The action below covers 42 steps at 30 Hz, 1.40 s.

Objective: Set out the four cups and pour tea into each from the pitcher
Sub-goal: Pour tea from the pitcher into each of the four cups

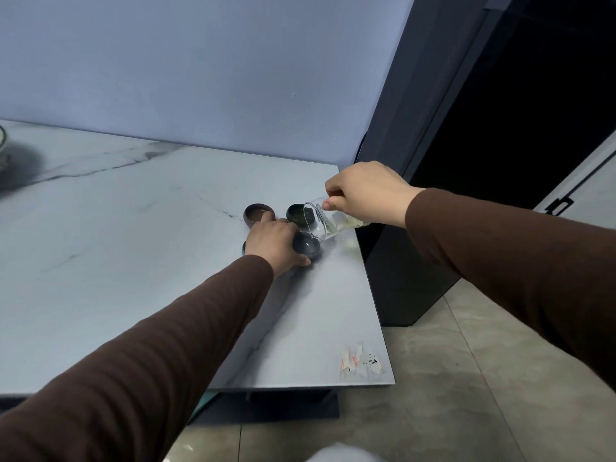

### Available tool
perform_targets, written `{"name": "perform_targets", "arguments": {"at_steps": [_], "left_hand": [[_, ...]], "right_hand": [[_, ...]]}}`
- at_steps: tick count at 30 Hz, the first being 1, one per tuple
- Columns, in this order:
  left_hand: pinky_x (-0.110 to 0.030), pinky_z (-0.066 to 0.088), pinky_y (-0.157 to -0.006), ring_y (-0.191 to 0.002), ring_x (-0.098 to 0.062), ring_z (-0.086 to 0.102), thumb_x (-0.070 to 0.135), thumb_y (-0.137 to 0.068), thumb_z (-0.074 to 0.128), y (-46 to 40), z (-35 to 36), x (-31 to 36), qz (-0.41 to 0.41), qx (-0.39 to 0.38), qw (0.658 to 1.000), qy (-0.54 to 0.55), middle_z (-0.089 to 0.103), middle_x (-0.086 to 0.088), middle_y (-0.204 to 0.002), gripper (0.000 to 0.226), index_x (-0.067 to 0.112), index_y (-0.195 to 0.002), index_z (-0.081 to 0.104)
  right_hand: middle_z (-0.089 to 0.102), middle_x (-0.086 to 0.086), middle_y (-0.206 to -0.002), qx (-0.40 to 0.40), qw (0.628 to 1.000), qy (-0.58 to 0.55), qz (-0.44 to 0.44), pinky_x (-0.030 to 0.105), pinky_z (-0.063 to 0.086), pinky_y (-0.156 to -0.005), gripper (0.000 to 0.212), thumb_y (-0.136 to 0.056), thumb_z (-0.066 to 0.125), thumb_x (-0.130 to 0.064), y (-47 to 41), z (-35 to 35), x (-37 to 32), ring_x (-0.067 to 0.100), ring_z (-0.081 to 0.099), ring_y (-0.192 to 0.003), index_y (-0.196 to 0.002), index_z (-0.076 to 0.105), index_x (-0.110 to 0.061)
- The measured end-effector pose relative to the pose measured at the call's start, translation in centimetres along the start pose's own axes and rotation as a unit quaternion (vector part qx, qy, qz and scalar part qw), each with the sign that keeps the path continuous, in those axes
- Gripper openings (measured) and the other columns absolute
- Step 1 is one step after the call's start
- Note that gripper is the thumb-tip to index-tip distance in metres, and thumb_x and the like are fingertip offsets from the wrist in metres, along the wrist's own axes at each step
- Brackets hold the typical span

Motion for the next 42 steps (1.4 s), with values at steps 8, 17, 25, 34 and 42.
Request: {"name": "perform_targets", "arguments": {"at_steps": [8,17,25,34,42], "left_hand": [[-0.039,0.045,-0.087,-0.112,-0.026,0.045,0.064,-0.066,0.072,0.0,0.0,0.0,0.001,0.005,1.000,0.000,0.068,0.003,-0.109,0.065,0.024,-0.116,0.066],[-0.039,0.044,-0.085,-0.112,-0.026,0.045,0.064,-0.066,0.072,0.0,-0.1,0.1,0.001,0.005,1.000,-0.001,0.067,0.002,-0.109,0.063,0.023,-0.113,0.066],[-0.037,0.043,-0.083,-0.110,-0.026,0.045,0.063,-0.066,0.073,0.1,-0.1,0.1,0.001,0.006,1.000,0.000,0.067,0.003,-0.109,0.063,0.023,-0.113,0.065],[-0.037,0.043,-0.083,-0.112,-0.026,0.045,0.063,-0.066,0.073,0.1,-0.2,0.1,-0.001,0.006,1.000,-0.001,0.067,0.003,-0.111,0.064,0.023,-0.115,0.065],[-0.038,0.044,-0.085,-0.112,-0.026,0.046,0.062,-0.066,0.073,0.1,-0.1,0.1,0.001,0.010,1.000,-0.002,0.067,0.003,-0.109,0.061,0.022,-0.112,0.066]], "right_hand": [[0.045,-0.007,-0.065,-0.012,0.999,0.031,-0.020,0.031,0.034,-0.064,0.035,-0.095,0.054,-0.050,0.0,-1.0,-0.7,0.025,0.049,-0.077,-0.072,0.051,-0.024],[0.044,-0.005,-0.062,-0.005,0.998,0.048,-0.034,0.034,0.041,-0.065,0.041,-0.095,0.055,-0.049,0.2,-1.9,-1.3,0.027,0.050,-0.073,-0.065,0.045,-0.022],[0.045,-0.005,-0.060,0.009,0.997,0.062,-0.048,0.032,0.036,-0.061,0.047,-0.095,0.056,-0.049,0.1,-2.8,-1.9,0.028,0.049,-0.070,-0.060,0.040,-0.022],[0.044,-0.004,-0.060,0.015,0.994,0.084,-0.069,0.029,0.022,-0.051,0.036,-0.094,0.056,-0.047,-0.2,-3.2,-3.0,0.026,0.047,-0.069,-0.070,0.051,-0.021],[0.041,-0.006,-0.060,0.009,0.992,0.099,-0.074,0.027,0.017,-0.049,0.047,-0.095,0.055,-0.046,-0.3,-3.2,-3.6,0.026,0.045,-0.070,-0.059,0.035,-0.022]]}}
Point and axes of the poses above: each hand's wrist, its own y-axis away from the middle knuckle, its own z-axis out of the palm, x = y × z, the point moved 3 cm from there along -y, towards the middle knuckle
